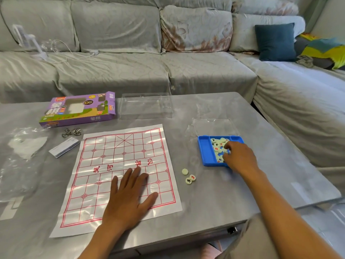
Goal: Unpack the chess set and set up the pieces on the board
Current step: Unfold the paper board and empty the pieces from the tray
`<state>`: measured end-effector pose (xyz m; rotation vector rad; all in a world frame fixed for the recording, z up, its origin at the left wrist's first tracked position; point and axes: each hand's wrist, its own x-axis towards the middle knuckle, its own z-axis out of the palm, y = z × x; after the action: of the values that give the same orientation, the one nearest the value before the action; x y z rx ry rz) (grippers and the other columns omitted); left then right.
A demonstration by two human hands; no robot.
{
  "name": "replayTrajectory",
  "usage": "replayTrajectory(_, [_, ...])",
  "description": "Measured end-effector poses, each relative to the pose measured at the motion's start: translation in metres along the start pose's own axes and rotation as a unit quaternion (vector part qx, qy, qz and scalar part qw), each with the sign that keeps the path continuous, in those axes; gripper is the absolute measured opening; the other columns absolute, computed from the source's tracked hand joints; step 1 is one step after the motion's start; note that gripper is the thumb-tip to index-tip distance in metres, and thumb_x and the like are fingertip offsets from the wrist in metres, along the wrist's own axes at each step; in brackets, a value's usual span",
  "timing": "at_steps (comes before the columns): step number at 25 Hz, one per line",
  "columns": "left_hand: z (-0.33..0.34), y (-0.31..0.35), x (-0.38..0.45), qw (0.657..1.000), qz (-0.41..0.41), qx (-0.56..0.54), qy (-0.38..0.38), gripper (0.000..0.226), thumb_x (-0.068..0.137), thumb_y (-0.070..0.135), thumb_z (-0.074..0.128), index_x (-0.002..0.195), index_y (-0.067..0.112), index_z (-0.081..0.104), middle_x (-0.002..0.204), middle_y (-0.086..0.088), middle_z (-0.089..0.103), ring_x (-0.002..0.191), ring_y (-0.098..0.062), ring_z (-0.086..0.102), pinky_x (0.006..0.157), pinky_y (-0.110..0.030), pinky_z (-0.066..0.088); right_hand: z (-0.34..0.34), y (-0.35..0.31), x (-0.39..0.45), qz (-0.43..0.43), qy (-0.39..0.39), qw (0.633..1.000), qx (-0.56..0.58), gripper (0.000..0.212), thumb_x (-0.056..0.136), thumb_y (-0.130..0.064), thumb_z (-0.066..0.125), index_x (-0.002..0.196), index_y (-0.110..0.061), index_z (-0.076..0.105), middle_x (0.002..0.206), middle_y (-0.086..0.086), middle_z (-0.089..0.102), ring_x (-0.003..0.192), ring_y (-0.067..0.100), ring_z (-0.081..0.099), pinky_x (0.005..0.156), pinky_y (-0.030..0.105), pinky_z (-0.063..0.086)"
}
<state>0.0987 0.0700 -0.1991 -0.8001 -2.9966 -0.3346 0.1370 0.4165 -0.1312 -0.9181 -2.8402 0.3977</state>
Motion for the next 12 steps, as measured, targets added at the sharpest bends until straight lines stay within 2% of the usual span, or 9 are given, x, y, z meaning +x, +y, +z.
replayTrajectory(2, [0.000, -0.001, 0.000, 1.000, -0.002, 0.004, 0.000, 0.084, 0.079, 0.084, 0.001, 0.145, 0.040, 0.025, 0.159, 0.011, 0.005, 0.147, -0.019, 0.004, 0.117, -0.053, -0.003, 0.005, 0.009, 0.003, -0.001, -0.060, 0.998, 0.021, 0.035, 0.083, -0.024, 0.066, 0.117, -0.022, 0.063, 0.117, 0.001, 0.063, 0.105, 0.021, 0.057, 0.077, 0.030, 0.045])
replayTrajectory(5, [0.000, 0.001, 0.000, 1.000, -0.002, 0.010, -0.004, 0.088, 0.075, 0.086, -0.005, 0.146, 0.040, 0.021, 0.158, 0.012, 0.000, 0.147, -0.018, -0.001, 0.117, -0.051, -0.007, 0.013, 0.002, 0.005, -0.027, -0.057, 0.997, 0.036, 0.026, 0.084, -0.024, 0.066, 0.110, -0.021, 0.065, 0.113, 0.000, 0.065, 0.097, 0.017, 0.055, 0.073, 0.028, 0.047])
replayTrajectory(7, [-0.001, 0.002, 0.000, 1.000, -0.001, 0.006, 0.004, 0.087, 0.077, 0.085, -0.002, 0.146, 0.039, 0.024, 0.158, 0.011, 0.003, 0.147, -0.018, 0.002, 0.117, -0.052, -0.004, 0.013, -0.003, 0.010, -0.029, -0.053, 0.998, 0.025, 0.022, 0.086, -0.021, 0.064, 0.108, -0.020, 0.065, 0.114, 0.003, 0.064, 0.099, 0.018, 0.056, 0.075, 0.029, 0.048])
replayTrajectory(12, [-0.001, 0.001, 0.000, 1.000, 0.000, -0.002, 0.002, 0.086, 0.078, 0.085, 0.000, 0.145, 0.039, 0.027, 0.158, 0.011, 0.005, 0.147, -0.018, 0.003, 0.117, -0.053, -0.002, 0.011, -0.002, 0.013, -0.043, -0.124, 0.990, 0.043, 0.031, 0.084, -0.015, 0.067, 0.114, -0.022, 0.064, 0.121, 0.000, 0.060, 0.109, 0.017, 0.054, 0.084, 0.025, 0.044])
